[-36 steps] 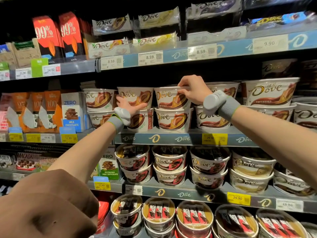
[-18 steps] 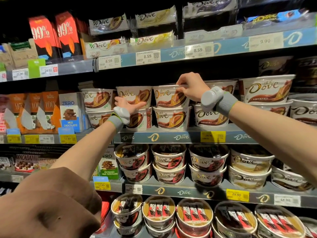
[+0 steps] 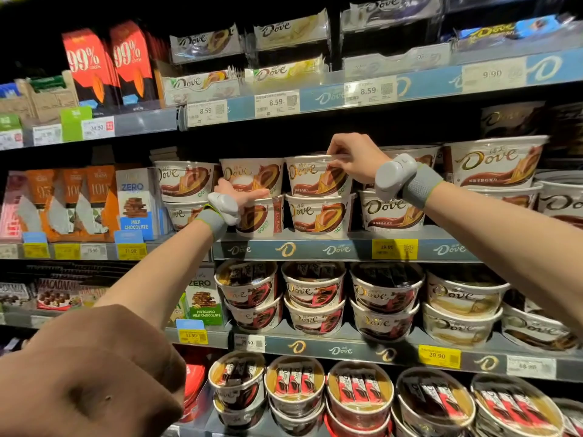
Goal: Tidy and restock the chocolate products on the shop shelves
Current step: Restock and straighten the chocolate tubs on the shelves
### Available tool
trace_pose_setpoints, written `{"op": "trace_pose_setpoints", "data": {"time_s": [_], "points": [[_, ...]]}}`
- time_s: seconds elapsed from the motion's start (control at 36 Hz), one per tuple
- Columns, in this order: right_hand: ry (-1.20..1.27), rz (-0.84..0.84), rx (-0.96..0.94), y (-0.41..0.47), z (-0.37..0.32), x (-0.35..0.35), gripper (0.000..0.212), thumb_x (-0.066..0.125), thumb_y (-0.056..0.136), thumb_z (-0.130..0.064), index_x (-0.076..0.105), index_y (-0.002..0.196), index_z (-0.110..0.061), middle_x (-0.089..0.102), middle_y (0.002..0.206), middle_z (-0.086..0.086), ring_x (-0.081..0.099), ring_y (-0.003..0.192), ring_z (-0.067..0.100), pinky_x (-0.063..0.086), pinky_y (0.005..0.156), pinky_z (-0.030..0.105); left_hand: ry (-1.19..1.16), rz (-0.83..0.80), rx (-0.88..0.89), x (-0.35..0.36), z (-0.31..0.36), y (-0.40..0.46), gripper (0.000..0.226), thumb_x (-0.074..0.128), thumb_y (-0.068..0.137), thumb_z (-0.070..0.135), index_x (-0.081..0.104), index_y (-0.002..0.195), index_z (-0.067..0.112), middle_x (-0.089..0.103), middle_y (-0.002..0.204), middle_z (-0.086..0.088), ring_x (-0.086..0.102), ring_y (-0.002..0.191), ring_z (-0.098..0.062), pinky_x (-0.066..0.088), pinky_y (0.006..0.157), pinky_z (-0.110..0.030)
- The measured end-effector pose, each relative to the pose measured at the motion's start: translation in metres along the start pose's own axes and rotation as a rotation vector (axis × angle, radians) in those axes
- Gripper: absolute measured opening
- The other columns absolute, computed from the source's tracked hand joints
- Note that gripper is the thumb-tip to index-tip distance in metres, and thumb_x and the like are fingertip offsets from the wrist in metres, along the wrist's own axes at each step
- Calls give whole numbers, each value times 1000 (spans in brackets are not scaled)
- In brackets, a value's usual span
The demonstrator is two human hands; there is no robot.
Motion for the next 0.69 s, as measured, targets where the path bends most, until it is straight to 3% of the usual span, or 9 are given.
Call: {"op": "trace_pose_setpoints", "data": {"time_s": [0.14,0.19,0.28,0.33,0.42,0.53,0.64,0.69], "points": [[28,-13,8,0,-1,-2,17,63,88,-10,59,105,-5,61,109,9,57,98,17,43,82,22,-109,-68,-17,2,-3,3,118,83,66,42,10,148,-2,37,144,-19,40,132,-32,41,102,-39],[32,-18,22,1,-1,-2,19,63,88,-10,59,106,-5,61,110,8,54,96,13,42,82,22,-110,-93,5,-2,-5,1,109,81,69,42,17,146,-1,41,142,-17,42,130,-30,40,98,-35],[39,-44,37,2,-1,-4,20,64,88,-9,60,107,-6,61,112,9,55,98,13,44,84,23,-68,-109,47,-11,-10,3,104,79,67,51,31,144,1,45,142,-14,44,129,-30,38,107,-39],[49,-44,54,1,0,-4,21,64,88,-8,60,108,-6,62,113,9,58,103,17,45,86,23,-76,-88,116,-20,-10,3,94,77,70,49,40,140,0,50,139,-13,46,129,-28,35,108,-34],[57,-31,79,-2,-2,-2,26,61,89,-7,57,114,-7,59,115,8,57,107,19,47,86,24,-88,26,163,-37,-14,1,66,69,83,41,52,131,-2,57,129,-17,51,123,-28,39,98,-30],[-10,-15,-2,-9,-12,10,42,61,85,-7,47,124,-11,55,122,8,54,112,20,47,93,29,22,205,156,-59,-26,-2,42,58,91,41,70,98,2,68,98,-15,61,98,-28,43,80,-32],[-167,88,-202,-15,-32,21,48,64,81,-10,47,126,-11,51,124,8,48,113,22,38,99,32,119,368,101,-78,-40,-5,20,62,87,16,59,101,2,64,110,-16,58,107,-33,43,87,-36],[-203,120,-288,-16,-41,26,50,65,80,-11,48,127,-9,50,125,10,47,115,24,35,99,31,142,431,113,-83,-41,-8,35,68,81,12,48,109,3,55,118,-19,52,110,-36,41,90,-39]]}}
Point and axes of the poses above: each hand's wrist, its own y-axis towards the middle knuckle, its own x-axis out of the palm, z = x × y, the point moved 5 cm from there along y, towards the middle knuckle
